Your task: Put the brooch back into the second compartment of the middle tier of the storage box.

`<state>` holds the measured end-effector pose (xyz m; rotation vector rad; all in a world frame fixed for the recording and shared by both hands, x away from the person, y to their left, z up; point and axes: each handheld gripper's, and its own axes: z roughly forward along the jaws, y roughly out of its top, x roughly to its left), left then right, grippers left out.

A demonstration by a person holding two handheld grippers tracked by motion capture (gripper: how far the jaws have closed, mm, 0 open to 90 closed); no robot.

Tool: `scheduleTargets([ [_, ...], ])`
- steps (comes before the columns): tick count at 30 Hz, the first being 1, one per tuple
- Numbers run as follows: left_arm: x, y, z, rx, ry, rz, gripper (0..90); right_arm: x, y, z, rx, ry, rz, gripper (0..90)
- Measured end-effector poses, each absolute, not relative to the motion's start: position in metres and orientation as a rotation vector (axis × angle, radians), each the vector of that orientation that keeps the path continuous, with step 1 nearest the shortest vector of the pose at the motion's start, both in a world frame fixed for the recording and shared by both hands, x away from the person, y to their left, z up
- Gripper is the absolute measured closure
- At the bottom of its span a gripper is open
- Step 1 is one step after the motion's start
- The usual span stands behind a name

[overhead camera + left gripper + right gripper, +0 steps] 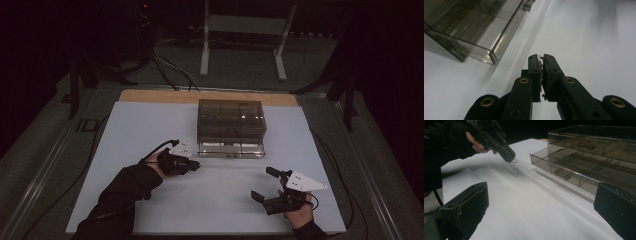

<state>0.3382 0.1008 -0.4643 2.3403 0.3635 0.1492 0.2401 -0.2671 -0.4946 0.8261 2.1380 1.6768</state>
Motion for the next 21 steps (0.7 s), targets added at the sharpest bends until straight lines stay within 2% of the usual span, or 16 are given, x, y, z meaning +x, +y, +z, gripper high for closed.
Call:
scheduleTargets([
  [21,0.347,0.088,-0.437,2.316,0.326,0.136,86.4,0.239,-0.267,-0.494,0.815,2.139,1.677,0.0],
])
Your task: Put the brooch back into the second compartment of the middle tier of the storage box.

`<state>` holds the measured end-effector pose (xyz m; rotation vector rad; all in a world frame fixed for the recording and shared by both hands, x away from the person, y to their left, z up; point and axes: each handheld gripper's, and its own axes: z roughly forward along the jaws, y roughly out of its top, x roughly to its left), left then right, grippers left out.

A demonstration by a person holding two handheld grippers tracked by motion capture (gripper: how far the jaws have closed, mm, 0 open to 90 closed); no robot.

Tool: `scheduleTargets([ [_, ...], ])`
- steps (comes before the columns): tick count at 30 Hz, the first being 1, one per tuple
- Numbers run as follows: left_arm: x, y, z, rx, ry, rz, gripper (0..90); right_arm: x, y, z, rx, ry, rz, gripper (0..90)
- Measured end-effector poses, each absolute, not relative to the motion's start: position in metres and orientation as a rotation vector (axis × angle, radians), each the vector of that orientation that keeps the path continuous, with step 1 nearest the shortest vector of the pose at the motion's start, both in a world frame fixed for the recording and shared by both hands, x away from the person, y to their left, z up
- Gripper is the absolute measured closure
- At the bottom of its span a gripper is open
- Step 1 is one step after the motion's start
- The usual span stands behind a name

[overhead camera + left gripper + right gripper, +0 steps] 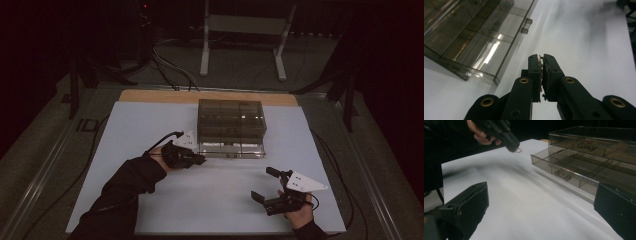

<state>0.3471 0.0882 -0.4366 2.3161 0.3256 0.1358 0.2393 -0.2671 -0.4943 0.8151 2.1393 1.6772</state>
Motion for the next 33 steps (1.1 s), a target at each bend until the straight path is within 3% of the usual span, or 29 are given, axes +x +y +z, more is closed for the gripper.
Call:
scheduleTargets([
  [33,0.368,0.056,-0.405,2.219,0.364,0.131,86.3,0.239,-0.267,-0.494,0.813,2.14,1.682,0.0],
])
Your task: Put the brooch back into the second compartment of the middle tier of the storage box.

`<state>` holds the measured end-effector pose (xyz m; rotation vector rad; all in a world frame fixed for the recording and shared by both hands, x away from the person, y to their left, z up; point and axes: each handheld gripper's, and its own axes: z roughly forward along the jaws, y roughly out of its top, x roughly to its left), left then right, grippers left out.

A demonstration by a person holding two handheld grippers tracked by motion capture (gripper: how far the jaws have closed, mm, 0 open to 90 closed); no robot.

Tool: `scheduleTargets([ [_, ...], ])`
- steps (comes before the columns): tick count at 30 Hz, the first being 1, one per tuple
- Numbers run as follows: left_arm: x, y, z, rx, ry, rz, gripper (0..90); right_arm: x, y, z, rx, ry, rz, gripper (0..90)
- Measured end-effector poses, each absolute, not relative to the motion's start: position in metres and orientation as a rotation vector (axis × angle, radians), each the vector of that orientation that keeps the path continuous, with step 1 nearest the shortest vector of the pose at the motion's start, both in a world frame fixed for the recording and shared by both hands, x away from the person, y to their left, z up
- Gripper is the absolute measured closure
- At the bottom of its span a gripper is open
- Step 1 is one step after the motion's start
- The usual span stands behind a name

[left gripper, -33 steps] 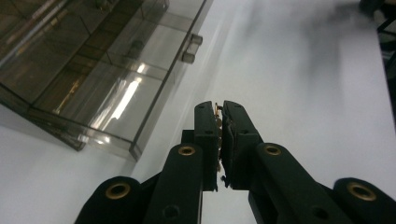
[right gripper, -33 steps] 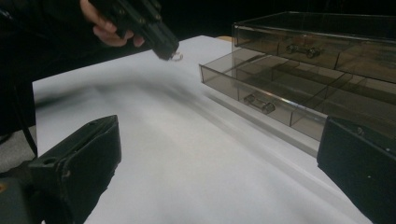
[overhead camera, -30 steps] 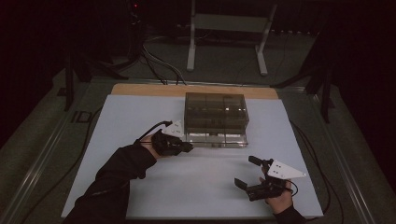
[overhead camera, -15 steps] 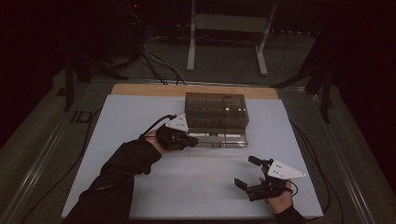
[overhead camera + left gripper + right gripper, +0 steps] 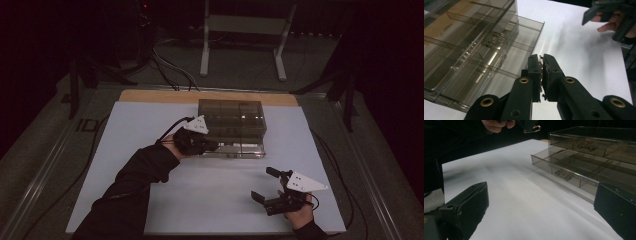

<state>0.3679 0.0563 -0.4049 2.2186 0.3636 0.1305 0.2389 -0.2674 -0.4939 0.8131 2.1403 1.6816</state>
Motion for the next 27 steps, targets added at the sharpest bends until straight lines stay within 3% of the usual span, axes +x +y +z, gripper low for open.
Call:
scheduleTargets([
  [27,0.388,0.034,-0.4,2.1,0.492,0.129,86.2,0.238,-0.267,-0.493,0.812,2.14,1.687,0.0],
])
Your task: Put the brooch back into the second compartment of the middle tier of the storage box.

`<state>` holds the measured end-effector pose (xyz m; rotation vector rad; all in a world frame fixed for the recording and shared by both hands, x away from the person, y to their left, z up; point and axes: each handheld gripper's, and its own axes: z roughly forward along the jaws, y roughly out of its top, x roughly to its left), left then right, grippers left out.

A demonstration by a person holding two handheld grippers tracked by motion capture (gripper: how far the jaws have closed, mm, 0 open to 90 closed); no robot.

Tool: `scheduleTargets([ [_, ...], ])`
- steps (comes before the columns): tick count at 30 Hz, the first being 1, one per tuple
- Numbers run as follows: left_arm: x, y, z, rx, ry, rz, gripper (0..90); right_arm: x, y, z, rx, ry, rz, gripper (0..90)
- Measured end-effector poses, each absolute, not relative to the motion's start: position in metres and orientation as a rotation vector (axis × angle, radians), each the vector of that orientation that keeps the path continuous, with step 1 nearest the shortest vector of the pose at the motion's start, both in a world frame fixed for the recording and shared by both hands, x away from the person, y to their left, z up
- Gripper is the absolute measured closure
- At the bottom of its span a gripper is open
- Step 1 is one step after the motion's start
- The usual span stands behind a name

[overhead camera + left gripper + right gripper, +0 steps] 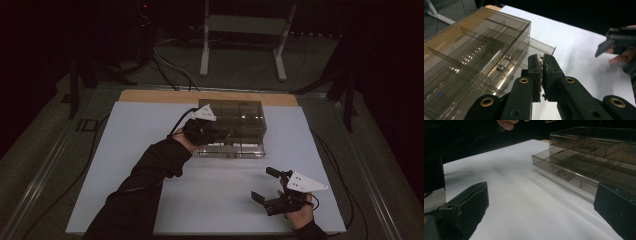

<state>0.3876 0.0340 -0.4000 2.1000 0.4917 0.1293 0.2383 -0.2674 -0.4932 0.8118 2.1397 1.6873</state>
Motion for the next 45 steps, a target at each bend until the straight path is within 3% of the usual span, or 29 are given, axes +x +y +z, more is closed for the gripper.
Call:
scheduleTargets([
  [32,0.404,0.015,-0.446,2.042,0.618,0.071,86.1,0.238,-0.269,-0.493,0.81,2.14,1.684,0.0],
  [45,0.406,0.004,-0.463,2.098,0.651,0.064,86.0,0.238,-0.269,-0.493,0.816,2.145,1.684,0.0],
])
